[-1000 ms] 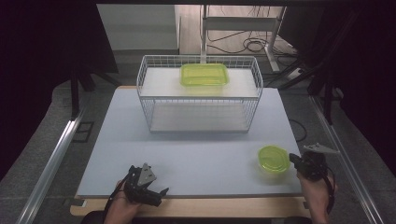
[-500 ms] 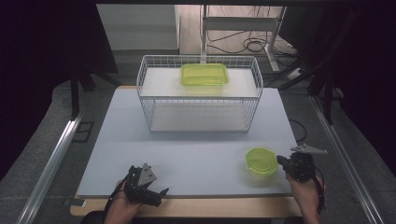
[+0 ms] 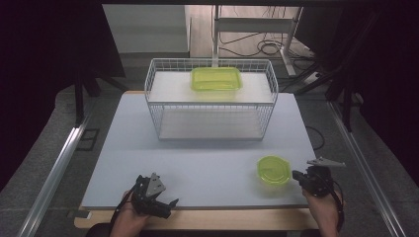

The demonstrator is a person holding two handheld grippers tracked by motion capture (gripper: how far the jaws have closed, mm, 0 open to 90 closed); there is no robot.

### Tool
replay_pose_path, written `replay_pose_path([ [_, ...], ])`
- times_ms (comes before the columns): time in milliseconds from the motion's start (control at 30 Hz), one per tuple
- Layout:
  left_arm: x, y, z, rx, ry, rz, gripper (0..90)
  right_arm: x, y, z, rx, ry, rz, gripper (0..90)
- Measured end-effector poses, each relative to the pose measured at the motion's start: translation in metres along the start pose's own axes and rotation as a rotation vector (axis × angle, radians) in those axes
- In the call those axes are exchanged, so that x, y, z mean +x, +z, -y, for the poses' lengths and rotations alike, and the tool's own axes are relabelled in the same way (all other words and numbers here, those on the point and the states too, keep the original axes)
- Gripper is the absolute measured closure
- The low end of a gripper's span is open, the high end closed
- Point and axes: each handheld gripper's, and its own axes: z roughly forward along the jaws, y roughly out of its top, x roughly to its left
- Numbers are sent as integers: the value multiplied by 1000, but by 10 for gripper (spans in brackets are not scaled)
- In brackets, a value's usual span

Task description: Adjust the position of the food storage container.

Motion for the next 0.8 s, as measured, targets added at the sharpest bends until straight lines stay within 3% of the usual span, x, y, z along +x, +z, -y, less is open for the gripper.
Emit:
replay_pose_path([
  [533,-1,2,0,10,3,1,21,12,17,-3,21,-7,-83,883],
  [800,-1,2,0,14,5,0,21,29,32,-11,19,-33,-154,883],
])
